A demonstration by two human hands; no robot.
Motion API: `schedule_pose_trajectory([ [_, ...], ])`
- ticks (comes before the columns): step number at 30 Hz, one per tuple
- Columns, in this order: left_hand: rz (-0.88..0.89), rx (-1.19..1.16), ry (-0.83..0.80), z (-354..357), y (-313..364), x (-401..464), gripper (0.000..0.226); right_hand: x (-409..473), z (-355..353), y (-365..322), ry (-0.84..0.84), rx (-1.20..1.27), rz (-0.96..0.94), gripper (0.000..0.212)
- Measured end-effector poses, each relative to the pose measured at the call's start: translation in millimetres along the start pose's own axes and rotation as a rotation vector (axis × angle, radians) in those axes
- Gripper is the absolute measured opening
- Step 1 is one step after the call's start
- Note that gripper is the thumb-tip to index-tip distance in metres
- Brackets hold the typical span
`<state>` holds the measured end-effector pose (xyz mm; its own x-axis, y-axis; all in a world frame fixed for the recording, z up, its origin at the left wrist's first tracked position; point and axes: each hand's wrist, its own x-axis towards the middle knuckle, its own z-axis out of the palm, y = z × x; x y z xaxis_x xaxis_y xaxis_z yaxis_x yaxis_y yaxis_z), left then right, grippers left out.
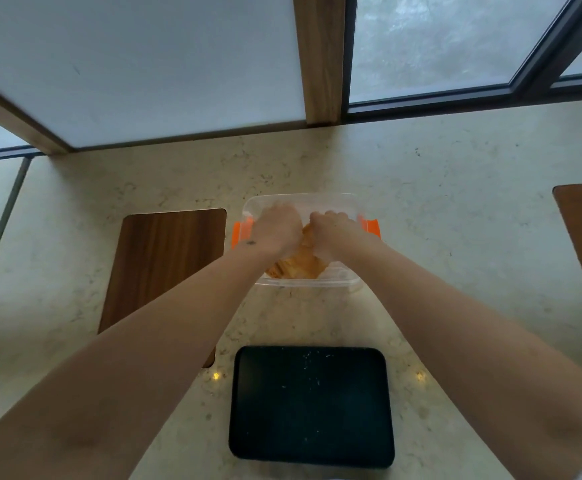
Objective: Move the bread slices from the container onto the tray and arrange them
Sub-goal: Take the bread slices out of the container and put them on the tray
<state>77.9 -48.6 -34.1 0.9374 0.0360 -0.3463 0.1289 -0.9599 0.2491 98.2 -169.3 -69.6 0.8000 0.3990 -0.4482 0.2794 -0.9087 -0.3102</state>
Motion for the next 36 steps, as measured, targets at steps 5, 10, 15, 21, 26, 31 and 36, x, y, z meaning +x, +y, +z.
schedule_pose_trajectory([
  [5, 0.017, -0.043, 0.002, 5, 1, 5, 0.033, -14, -3, -1, -0.001, -0.152, -0.022, 0.006],
  [10, 0.043, 0.127, -0.001, 5, -4, 2, 0.029, -22, 1, -4, 0.020, -0.315, -0.124, 0.015],
  [15, 0.088, 0.098, 0.031, -10, -7, -5, 0.017, -37, -14, -9, 0.133, -0.339, -0.222, 0.014],
  [21, 0.201, -0.345, 0.215, -60, -23, -64, 0.011, -99, -54, -9, 0.437, -0.018, -0.193, 0.013],
  [26, 0.185, -0.514, 0.265, -60, -33, -149, 0.012, -168, -64, -27, 0.503, 0.078, -0.227, 0.013],
  [31, 0.084, -0.671, 0.253, -27, -46, -210, 0.009, -211, -28, -29, 0.331, 0.566, -0.201, 0.011],
  [36, -0.017, -0.698, 0.145, 35, -63, -247, 0.010, -228, 56, -13, 0.043, 0.876, 0.048, 0.021],
])
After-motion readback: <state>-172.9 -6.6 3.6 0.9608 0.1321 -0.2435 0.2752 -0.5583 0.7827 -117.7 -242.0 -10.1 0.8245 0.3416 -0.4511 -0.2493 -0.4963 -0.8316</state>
